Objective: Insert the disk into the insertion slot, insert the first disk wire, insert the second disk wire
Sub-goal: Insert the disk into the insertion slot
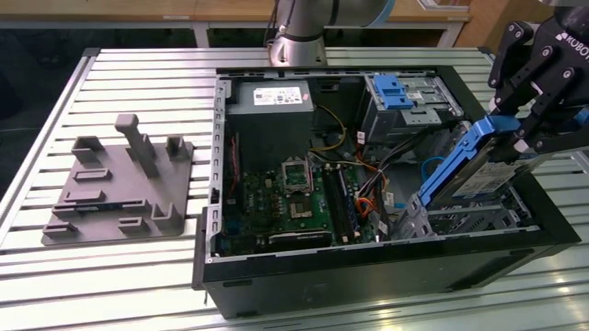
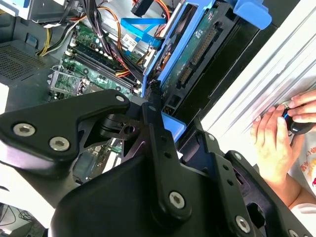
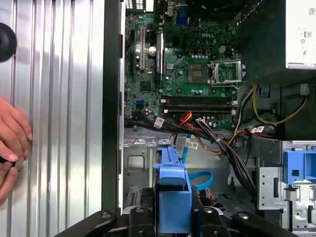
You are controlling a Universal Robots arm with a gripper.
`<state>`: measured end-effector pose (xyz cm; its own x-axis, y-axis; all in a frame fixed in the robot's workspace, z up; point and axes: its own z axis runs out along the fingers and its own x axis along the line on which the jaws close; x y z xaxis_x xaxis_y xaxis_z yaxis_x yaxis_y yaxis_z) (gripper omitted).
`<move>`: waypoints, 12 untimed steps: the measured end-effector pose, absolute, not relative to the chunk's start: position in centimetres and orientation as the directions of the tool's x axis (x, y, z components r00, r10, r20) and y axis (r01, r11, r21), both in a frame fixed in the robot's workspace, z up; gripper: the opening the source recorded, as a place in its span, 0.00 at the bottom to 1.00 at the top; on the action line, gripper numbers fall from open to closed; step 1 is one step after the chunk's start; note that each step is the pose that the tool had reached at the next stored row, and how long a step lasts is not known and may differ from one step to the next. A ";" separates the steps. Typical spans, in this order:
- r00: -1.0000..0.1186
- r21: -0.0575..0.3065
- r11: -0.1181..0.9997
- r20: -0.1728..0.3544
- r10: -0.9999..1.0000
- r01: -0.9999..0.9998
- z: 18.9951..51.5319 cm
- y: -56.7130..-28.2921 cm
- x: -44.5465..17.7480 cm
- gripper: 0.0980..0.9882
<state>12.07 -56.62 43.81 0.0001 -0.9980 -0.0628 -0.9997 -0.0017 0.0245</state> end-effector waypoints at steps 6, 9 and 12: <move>-0.005 0.024 0.004 -0.064 -0.998 -1.000 43.8 -56.6 11.6 0.30; -0.009 0.025 0.008 -0.064 -0.998 -1.000 43.8 -56.6 11.2 0.30; -0.014 0.024 0.013 -0.064 -0.998 -1.000 43.8 -56.6 10.9 0.30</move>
